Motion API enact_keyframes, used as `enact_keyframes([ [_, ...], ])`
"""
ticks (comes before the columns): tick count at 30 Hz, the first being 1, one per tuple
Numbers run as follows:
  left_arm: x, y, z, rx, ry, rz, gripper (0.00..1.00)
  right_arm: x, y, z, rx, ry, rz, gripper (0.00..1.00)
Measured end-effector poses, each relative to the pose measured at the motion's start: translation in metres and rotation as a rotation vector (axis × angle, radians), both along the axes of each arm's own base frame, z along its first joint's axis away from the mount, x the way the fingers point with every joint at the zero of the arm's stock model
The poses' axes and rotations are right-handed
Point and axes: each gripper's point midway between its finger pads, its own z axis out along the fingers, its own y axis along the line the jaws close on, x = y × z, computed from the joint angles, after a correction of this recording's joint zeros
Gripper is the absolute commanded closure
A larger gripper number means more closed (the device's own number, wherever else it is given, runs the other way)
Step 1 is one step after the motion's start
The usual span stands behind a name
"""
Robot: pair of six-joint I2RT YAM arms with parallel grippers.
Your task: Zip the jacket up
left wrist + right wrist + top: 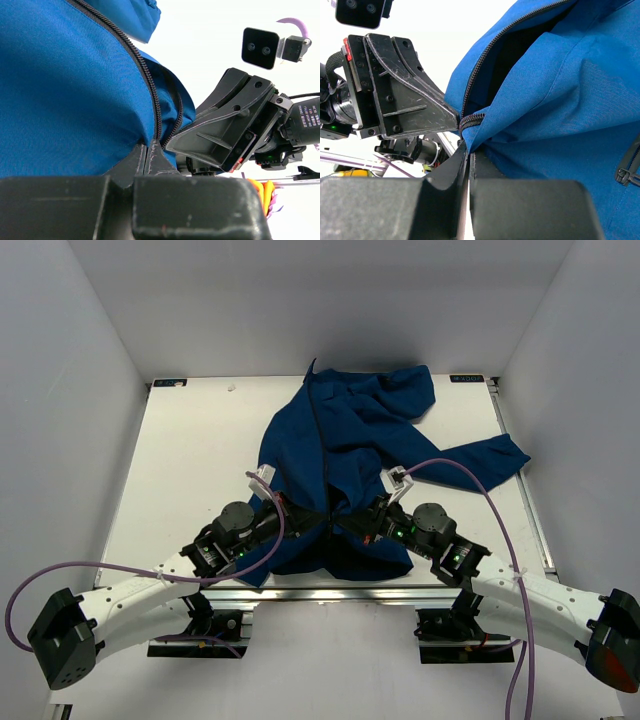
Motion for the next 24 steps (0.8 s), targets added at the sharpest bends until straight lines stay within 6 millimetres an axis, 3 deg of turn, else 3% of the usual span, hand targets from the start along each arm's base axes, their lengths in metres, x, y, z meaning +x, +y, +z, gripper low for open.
enact_keyframes([
  [24, -0.0011, 0.0012, 0.0013, 0.002, -0.007, 0.003, 1.0, 0.0037, 0.0033, 0.0035, 0.02, -0.005, -0.008, 1.0],
])
